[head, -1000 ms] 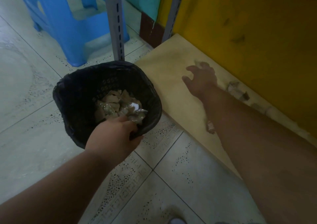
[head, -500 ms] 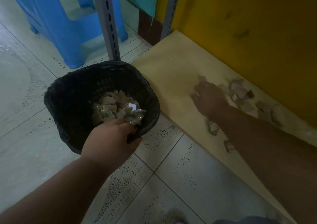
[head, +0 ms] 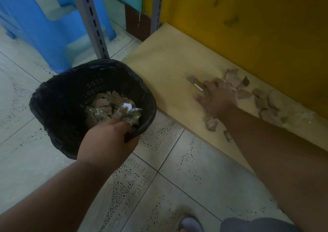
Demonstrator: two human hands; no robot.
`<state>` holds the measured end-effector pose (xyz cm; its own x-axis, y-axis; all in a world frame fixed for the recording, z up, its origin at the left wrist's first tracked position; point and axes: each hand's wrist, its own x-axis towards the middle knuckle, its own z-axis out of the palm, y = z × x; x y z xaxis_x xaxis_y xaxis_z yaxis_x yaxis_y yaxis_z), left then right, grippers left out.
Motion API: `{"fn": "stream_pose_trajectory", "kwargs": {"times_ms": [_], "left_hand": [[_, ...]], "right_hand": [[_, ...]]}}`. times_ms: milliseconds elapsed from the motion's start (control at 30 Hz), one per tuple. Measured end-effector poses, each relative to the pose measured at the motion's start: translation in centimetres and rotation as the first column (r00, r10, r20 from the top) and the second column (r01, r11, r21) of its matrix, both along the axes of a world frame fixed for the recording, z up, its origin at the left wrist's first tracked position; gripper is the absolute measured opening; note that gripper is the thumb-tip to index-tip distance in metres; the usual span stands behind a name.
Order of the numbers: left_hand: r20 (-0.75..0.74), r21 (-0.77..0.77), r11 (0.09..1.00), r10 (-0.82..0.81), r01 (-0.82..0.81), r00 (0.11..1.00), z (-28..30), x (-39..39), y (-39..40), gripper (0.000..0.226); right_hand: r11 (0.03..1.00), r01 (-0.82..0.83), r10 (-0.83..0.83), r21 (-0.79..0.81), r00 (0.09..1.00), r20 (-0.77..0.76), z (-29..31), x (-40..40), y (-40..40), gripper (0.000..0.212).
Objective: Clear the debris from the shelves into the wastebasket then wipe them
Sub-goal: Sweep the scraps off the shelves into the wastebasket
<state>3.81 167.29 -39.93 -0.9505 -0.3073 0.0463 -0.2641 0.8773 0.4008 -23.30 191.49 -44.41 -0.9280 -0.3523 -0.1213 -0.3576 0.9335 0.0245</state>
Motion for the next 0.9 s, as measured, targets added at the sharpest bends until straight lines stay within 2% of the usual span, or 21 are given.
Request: {"fn": "stream_pose_trajectory", "kwargs": {"times_ms": [67,133,233,300,333,367,533,733,833,900], "left_hand": [[0.001,0.005,1.0,0.001,-0.001,1.0,-0.1,0.1,0.0,0.017],[0.005,0.004,1.0,-0.001,0.001,1.0,-0.2,0.0,0.0,0.018],[-0.004,0.008,1.0,0.004,-0.004,1.0,-0.2,-0.1,0.0,0.019],[0.007,0.013,1.0,0.006,-0.006,1.0,-0.1,-0.1,0.1,0.019],[0.009,0.011,1.0,0.004,-0.005,1.0,-0.1,-0.1,0.1,0.02],[0.006,0.006,1.0,0.004,-0.004,1.0,-0.1,0.0,0.1,0.021],[0.008,0.001,1.0,0.013,-0.013,1.0,-0.1,0.1,0.3,0.021],[0.01,-0.018,1.0,0.021,-0.021,1.0,-0.2,-0.1,0.5,0.018],[-0.003,-0.014,1.0,0.02,-0.02,1.0,-0.1,-0.1,0.3,0.018],[-0.001,-0.01,1.0,0.017,-0.017,1.0,0.0,0.0,0.3,0.019]], "right_hand": [[1.0,0.001,-0.003,-0.027,0.995,-0.096,0.9,0.0,0.2,0.078],[0.998,0.057,-0.06,-0.026,0.991,-0.123,1.7,-1.1,0.5,0.086],[0.981,0.191,-0.193,0.04,0.98,0.051,2.0,-3.6,1.3,0.104],[0.973,0.23,-0.217,-0.034,0.952,0.218,1.3,-4.6,1.5,0.111],[0.97,0.228,-0.202,-0.084,0.948,0.246,0.8,-4.6,1.2,0.111],[0.969,0.22,-0.189,-0.111,0.953,0.236,0.4,-4.3,0.7,0.107],[0.994,0.096,-0.091,-0.05,0.991,0.098,0.6,0.1,-0.8,0.083],[0.989,0.148,-0.147,-0.024,0.989,0.008,1.1,1.0,-2.8,0.069],[0.993,0.109,-0.111,-0.04,0.992,-0.056,0.6,0.8,-4.1,0.051],[0.998,0.062,-0.064,-0.03,0.995,-0.077,0.4,0.7,-4.5,0.048]]}}
